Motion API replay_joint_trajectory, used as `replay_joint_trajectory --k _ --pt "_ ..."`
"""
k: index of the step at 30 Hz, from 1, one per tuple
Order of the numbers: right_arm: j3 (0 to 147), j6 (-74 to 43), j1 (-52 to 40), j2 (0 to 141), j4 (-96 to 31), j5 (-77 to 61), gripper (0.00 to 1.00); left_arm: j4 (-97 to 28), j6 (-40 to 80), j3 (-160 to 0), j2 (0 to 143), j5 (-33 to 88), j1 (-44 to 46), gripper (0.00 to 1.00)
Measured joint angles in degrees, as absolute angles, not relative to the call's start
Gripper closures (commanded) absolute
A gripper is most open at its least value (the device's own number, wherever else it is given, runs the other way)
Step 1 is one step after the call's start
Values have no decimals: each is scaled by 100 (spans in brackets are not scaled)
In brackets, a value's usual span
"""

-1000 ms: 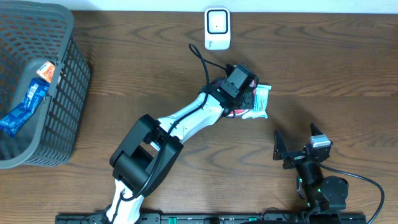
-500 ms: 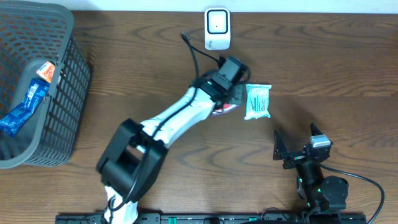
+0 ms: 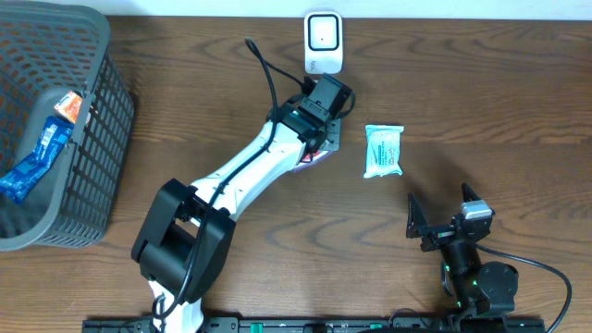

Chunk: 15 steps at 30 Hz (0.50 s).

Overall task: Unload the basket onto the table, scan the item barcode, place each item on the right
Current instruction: 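Carry the pink-purple pack past the scanner and release it beside the wipes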

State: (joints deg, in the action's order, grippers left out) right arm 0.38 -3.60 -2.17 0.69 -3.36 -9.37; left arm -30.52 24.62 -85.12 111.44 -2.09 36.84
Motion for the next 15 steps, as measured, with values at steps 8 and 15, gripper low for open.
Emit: replay_joint_trajectory --k 8,15 --pt "38 -360 -217 69 -336 -937 1 -2976 2364 -8514 11139 -49 3811 41" --pt "38 -360 -217 69 -336 -934 1 -3107 1970 -8530 10276 -16 3212 41"
